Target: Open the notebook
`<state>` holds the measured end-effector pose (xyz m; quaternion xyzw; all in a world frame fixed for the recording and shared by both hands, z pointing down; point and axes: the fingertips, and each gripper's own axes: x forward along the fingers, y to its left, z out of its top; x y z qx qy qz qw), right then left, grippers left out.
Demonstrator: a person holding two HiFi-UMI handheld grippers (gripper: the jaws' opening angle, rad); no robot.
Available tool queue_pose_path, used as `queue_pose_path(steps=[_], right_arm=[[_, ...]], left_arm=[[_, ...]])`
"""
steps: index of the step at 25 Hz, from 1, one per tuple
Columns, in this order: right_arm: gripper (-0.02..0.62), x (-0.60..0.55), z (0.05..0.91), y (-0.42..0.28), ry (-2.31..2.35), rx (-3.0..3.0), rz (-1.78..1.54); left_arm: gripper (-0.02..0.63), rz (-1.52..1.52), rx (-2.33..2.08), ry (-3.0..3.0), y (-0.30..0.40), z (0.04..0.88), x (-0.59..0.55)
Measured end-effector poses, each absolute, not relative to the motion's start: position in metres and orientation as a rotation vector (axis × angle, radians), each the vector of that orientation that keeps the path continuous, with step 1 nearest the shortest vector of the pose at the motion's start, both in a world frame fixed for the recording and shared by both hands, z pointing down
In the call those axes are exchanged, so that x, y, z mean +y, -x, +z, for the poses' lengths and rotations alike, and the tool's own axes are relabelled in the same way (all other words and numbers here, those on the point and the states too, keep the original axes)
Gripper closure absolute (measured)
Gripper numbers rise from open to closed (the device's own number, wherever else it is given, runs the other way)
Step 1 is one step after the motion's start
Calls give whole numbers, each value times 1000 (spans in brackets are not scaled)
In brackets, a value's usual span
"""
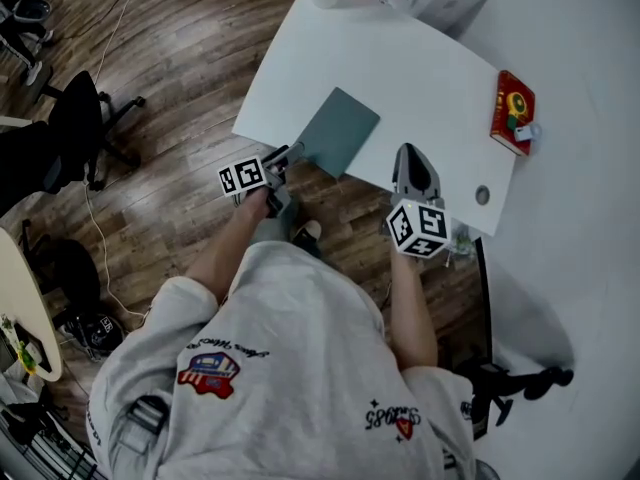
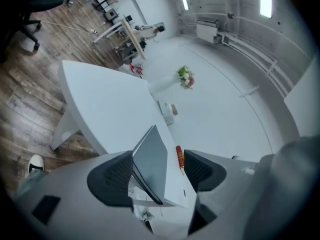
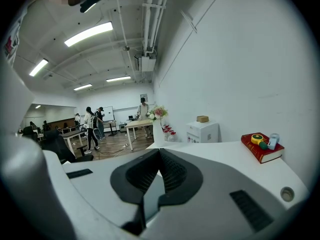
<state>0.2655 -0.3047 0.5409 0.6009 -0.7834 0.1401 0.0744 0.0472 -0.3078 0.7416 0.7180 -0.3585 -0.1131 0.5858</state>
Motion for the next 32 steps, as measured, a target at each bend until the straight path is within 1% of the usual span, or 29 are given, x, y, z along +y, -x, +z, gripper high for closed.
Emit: queue_pose_path(steps=[4, 11, 15, 19, 21, 24, 26, 28, 32], right_arm=[[603, -303, 543, -271, -1821, -2331, 425], [603, -301, 548, -281, -1844, -2310, 441], [603, -298, 548, -284, -1852, -2303, 447], [603, -296, 548, -282, -1856, -2303, 449], [603, -294, 548, -283, -1861, -2300, 453], [603, -290, 548, -283, -1872, -2295, 457], [603, -286, 548, -285, -1881, -2290, 459], [603, -283, 547, -290, -1894, -2283, 462], [603, -277, 546, -303, -1920, -2272, 466]], left_arm=[[293, -295, -851, -1600, -42, 757, -310], [305, -244, -856, -1621, -54, 764, -312], [365, -161, -878, -1639, -56, 767, -311], [383, -119, -895, -1644, -56, 770, -311], [454, -80, -939, -1625, -54, 776, -312], [488, -20, -984, -1611, -53, 781, -312], [497, 34, -1003, -1609, -52, 783, -311], [549, 86, -1022, -1597, -50, 787, -310], [560, 103, -1032, -1589, -51, 787, -311]])
